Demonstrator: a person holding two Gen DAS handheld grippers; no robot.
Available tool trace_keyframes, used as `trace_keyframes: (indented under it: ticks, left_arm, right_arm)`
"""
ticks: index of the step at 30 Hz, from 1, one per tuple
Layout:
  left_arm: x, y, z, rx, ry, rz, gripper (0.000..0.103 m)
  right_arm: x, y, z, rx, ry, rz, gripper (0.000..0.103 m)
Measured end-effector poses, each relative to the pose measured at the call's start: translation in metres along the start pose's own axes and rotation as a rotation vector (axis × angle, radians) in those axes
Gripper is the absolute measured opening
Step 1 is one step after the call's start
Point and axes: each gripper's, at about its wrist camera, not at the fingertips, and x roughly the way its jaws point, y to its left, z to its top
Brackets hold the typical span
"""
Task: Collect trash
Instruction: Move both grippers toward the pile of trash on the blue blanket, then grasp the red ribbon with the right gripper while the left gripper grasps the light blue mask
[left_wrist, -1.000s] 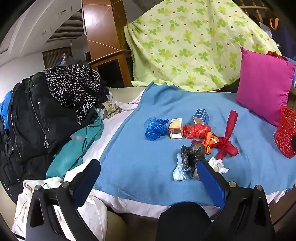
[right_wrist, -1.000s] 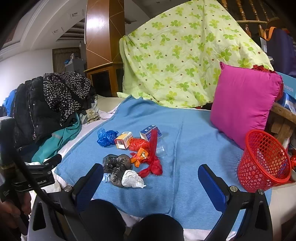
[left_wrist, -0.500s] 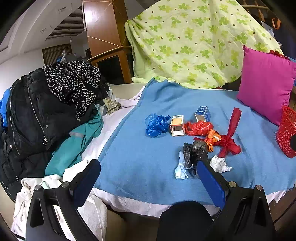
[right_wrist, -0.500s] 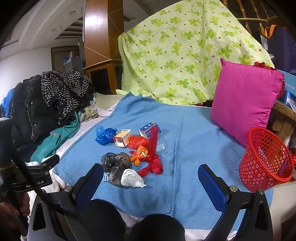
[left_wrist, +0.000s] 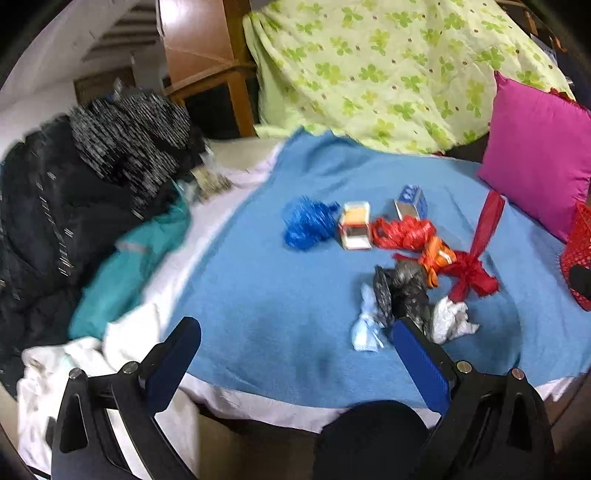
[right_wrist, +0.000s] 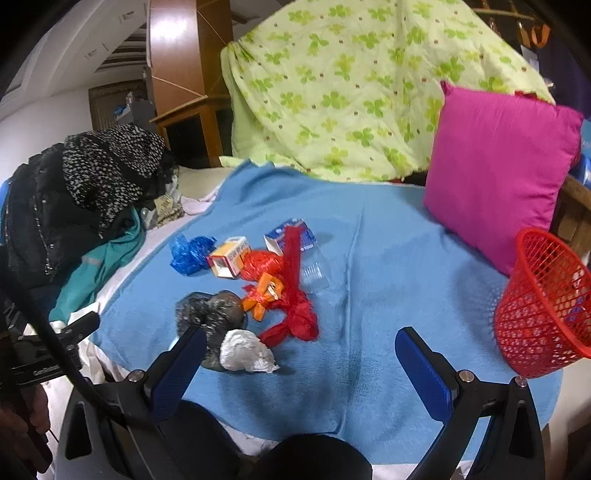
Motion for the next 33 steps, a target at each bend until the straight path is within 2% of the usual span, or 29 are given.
trace_keyframes:
  ticks: [5, 7, 9, 13, 16, 18, 22, 24, 25, 27, 28, 29, 30, 33]
  left_arm:
    - [0.048, 0.008, -0.015, -0.034, 0.12, -0.094, 0.103]
    - [0.058, 0.008, -0.019, -0.037, 0.141, -0.122, 0.103]
    - [0.068, 0.004, -0.021, -0.031, 0.158, -0.168, 0.103]
    - [0.089, -0.007, -0.022, -0.01, 0.185, -0.242, 0.103]
    - [0.108, -0.011, -0.02, 0.004, 0.205, -0.279, 0.101]
    - [0.12, -0.013, -0.018, 0.017, 0.227, -0.312, 0.085]
    - [0.14, -0.02, -0.018, 0.046, 0.271, -0.375, 0.068]
    - [0.148, -0.024, -0.019, 0.053, 0.297, -0.414, 0.053]
    - [0.153, -0.025, -0.019, 0.056, 0.308, -0.429, 0.052]
    - [0.157, -0.026, -0.018, 0.063, 0.311, -0.426, 0.047]
    - [0.158, -0.026, -0.018, 0.064, 0.306, -0.429, 0.046]
    - [0.16, -0.025, -0.018, 0.062, 0.299, -0.439, 0.042]
    - [0.161, -0.023, -0.018, 0.061, 0.296, -0.44, 0.033]
    - [0.165, -0.012, -0.018, 0.042, 0.296, -0.454, 0.023]
  right_arm:
    - [0.044, -0.015, 0.0, 0.035, 0.05, 0.023, 0.102]
    - [0.06, -0.019, 0.001, 0.045, 0.07, 0.035, 0.098]
    - [0.08, -0.022, 0.0, 0.053, 0.1, 0.046, 0.09]
    - [0.116, -0.027, 0.001, 0.083, 0.129, 0.083, 0.084]
    - [0.14, -0.029, 0.002, 0.078, 0.172, 0.104, 0.07]
    - [0.152, -0.029, 0.001, 0.075, 0.209, 0.109, 0.07]
    - [0.169, -0.032, 0.0, 0.063, 0.261, 0.113, 0.07]
    - [0.179, -0.031, -0.001, 0.049, 0.295, 0.118, 0.069]
    - [0.184, -0.03, -0.001, 0.045, 0.309, 0.12, 0.067]
    - [0.196, -0.025, -0.003, 0.036, 0.35, 0.126, 0.043]
    - [0.2, -0.024, -0.003, 0.04, 0.363, 0.132, 0.037]
    - [0.203, -0.024, -0.004, 0.055, 0.377, 0.146, 0.035]
    - [0.202, -0.019, -0.004, 0.073, 0.356, 0.167, 0.03]
    - [0.192, -0.018, -0.006, 0.077, 0.328, 0.168, 0.026]
